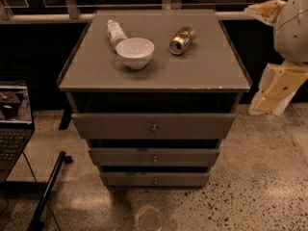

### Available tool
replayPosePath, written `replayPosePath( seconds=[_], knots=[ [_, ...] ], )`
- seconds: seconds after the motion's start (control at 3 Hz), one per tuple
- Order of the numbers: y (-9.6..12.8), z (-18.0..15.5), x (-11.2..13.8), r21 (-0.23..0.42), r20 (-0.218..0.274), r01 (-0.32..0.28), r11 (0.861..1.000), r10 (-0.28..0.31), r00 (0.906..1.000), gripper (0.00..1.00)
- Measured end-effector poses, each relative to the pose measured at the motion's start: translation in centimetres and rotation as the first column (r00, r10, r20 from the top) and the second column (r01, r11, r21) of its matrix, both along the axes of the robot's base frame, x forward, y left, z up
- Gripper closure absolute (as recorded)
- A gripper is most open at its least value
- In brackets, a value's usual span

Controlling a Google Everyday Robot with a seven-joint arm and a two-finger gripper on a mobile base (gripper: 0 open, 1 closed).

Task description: Open middle drawer

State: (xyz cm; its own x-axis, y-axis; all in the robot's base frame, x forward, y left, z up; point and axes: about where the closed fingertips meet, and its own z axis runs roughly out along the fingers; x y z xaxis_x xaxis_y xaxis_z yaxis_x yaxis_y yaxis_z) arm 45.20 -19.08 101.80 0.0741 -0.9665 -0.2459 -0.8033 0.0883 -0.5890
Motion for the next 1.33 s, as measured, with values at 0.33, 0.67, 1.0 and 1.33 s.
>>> replayPosePath(
  seconds=[0.33, 0.67, 1.0, 1.33],
  knots=[
    [0.1, 0.2, -0.2, 0.008, 0.014, 0.001, 1.0, -0.001, 0.9999, 0.0],
    [-0.7, -1.6, -0.8, 0.061, 0.025, 0.028, 0.998, -0.029, 0.9993, 0.0],
    [-1.6, -7.4, -1.3, 0.198, 0.008, 0.096, 0.975, -0.1, 0.995, 0.0],
    [-0.8, -15.7, -1.2, 0.337, -0.068, 0.175, 0.925, -0.162, 0.9845, 0.0]
  ],
)
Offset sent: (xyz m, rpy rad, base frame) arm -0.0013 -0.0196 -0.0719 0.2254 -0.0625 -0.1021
